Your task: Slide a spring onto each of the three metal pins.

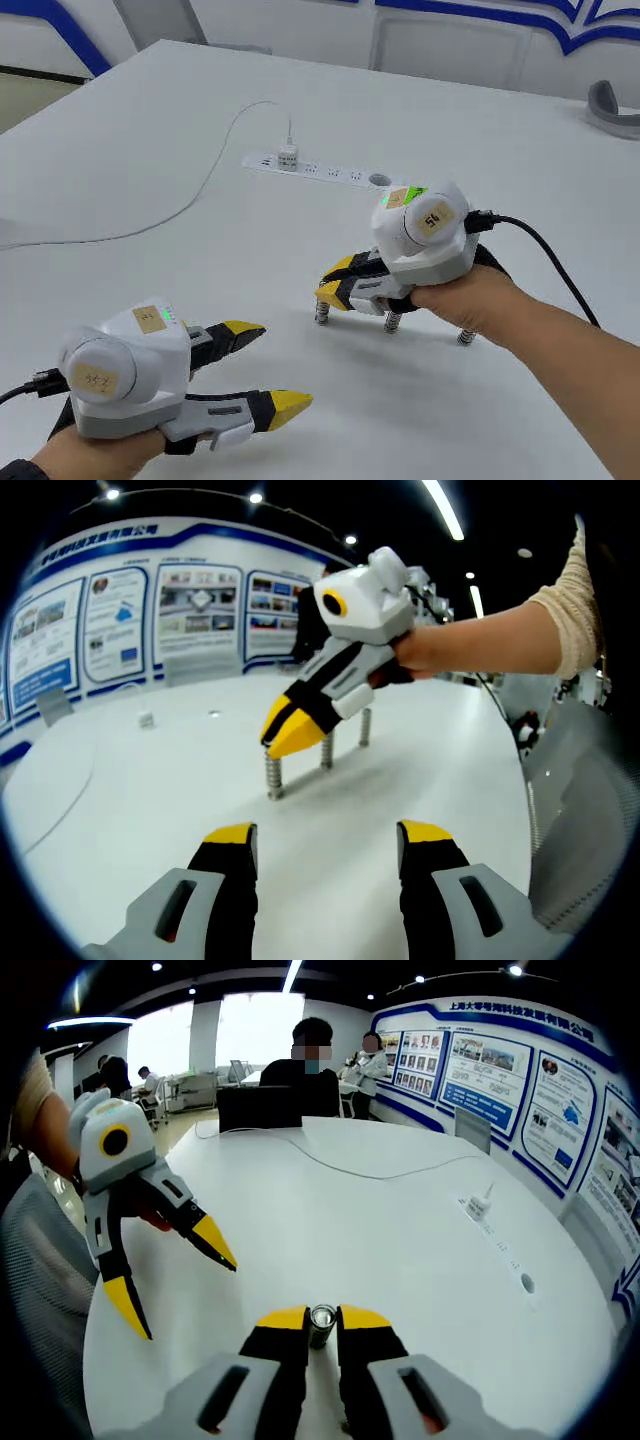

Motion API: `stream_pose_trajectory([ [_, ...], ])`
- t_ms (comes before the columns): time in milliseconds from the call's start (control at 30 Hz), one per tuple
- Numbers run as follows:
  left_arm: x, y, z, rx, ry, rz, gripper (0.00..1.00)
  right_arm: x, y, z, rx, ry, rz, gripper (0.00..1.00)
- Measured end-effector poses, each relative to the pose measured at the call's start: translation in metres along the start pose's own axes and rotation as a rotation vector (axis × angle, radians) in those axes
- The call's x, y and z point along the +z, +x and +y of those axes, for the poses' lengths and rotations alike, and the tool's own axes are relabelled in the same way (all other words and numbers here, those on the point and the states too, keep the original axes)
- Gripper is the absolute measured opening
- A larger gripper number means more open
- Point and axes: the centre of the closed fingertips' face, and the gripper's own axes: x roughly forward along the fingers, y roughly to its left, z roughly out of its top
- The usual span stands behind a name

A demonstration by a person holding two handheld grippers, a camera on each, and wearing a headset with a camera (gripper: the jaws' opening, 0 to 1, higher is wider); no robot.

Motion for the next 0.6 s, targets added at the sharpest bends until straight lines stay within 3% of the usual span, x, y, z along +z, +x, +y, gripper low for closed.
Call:
stream_pose_trajectory([
  [267, 0.0004, -0.0004, 0.0004, 0.001, -0.001, -0.001, 0.57, -0.0082, 0.0063, 0.0016, -0.007, 0.012, 0.025, 0.12],
  [600, 0.0007, -0.001, 0.001, 0.003, 0.002, 0.001, 0.57, -0.0077, 0.0049, 0.0012, -0.016, 0.018, 0.017, 0.16],
])
